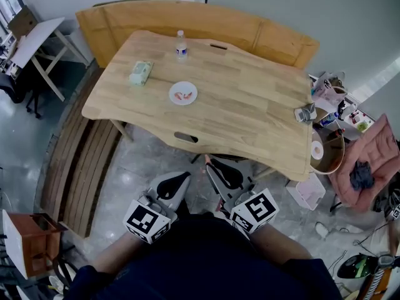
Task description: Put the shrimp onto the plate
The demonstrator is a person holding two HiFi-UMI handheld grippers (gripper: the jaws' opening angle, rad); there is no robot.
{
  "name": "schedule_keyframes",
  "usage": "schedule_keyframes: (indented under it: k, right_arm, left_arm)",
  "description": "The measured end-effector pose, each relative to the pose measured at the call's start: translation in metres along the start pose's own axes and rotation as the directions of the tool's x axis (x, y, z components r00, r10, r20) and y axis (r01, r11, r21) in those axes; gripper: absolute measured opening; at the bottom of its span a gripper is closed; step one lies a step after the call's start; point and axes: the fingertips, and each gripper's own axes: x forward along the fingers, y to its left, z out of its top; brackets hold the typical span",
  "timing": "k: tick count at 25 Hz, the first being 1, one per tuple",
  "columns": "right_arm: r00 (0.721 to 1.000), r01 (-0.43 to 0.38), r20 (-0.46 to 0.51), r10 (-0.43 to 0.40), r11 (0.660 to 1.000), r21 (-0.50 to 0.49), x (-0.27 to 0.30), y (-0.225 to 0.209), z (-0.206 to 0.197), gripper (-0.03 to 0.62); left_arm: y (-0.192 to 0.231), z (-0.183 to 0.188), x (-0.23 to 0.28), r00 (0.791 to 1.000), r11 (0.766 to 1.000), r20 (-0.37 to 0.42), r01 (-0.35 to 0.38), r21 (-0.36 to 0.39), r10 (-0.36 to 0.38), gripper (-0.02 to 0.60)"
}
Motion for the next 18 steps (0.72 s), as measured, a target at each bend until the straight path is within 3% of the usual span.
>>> schedule_keyframes:
  k: [18]
  right_arm:
    - [0.993, 0.117, -0.025, -0.117, 0.993, 0.009, 0.133, -0.079, 0.031, 0.060]
  left_arm:
    - [0.150, 0.055, 0.067, 0.993, 0.993, -0.001, 0.122, 0.005, -0.122, 0.005]
